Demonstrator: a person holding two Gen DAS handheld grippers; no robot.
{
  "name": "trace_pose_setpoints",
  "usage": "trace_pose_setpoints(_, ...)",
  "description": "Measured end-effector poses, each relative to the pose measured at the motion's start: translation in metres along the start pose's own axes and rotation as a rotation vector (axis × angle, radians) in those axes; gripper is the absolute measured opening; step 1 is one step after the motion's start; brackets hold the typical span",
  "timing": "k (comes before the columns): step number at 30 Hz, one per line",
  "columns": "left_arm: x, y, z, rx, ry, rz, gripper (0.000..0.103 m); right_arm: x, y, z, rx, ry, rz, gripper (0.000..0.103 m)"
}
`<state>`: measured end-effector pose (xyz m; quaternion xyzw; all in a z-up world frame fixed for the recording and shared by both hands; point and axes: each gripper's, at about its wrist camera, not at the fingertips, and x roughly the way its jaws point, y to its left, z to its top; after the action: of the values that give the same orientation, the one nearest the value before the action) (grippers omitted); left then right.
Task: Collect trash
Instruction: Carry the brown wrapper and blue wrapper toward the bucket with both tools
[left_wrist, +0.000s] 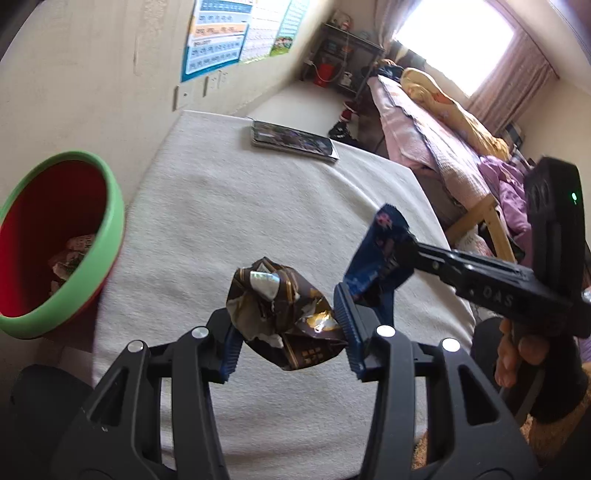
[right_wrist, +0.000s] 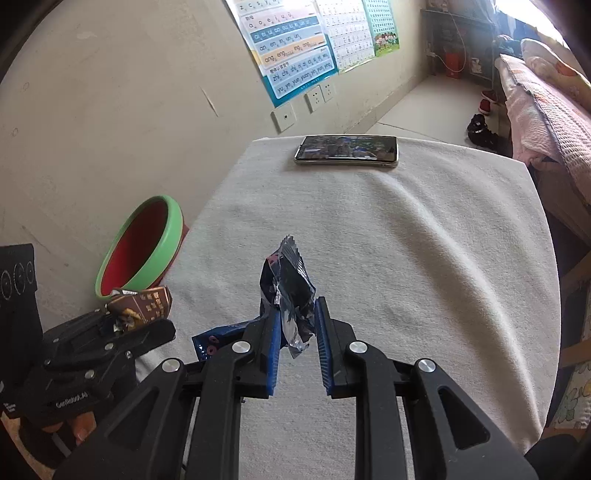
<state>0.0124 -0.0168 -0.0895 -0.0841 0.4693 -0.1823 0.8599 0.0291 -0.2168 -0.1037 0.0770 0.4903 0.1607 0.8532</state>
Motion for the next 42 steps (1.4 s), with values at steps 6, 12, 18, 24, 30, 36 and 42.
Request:
trace_pose_setpoints(6, -0.011, 0.018, 0.005, -0.041, -0.040, 0.038, 0.044, 0.002, 0.017, 0.002, -0.051, 0.002, 0.006, 0.019)
trace_pose_setpoints(12, -0.021, 0.036, 0.008, -0.081, -0.072, 0.076, 0.044, 0.005, 0.034, 0.004, -0.091, 0.006, 0.019, 0.019)
trace_pose_setpoints(18, -0.027, 0.050, 0.008, -0.106, -0.085, 0.105, 0.044, 0.007, 0.050, 0.006, -0.129, 0.012, 0.033, 0.019)
trace_pose_setpoints(24, -0.032, 0.067, 0.007, -0.138, -0.094, 0.135, 0.044, 0.014, 0.068, 0.008, -0.177, 0.022, 0.051, 0.019)
trace_pose_setpoints(30, -0.039, 0.082, 0.010, -0.164, -0.116, 0.168, 0.044, 0.024, 0.089, 0.011, -0.234, 0.029, 0.064, 0.019)
trace_pose_setpoints(36, -0.044, 0.098, 0.011, -0.188, -0.128, 0.206, 0.044, 0.035, 0.109, 0.018, -0.292, 0.030, 0.072, 0.019)
trace_pose_setpoints(42, -0.048, 0.111, 0.009, -0.212, -0.130, 0.237, 0.044, 0.044, 0.124, 0.026, -0.329, 0.029, 0.090, 0.019)
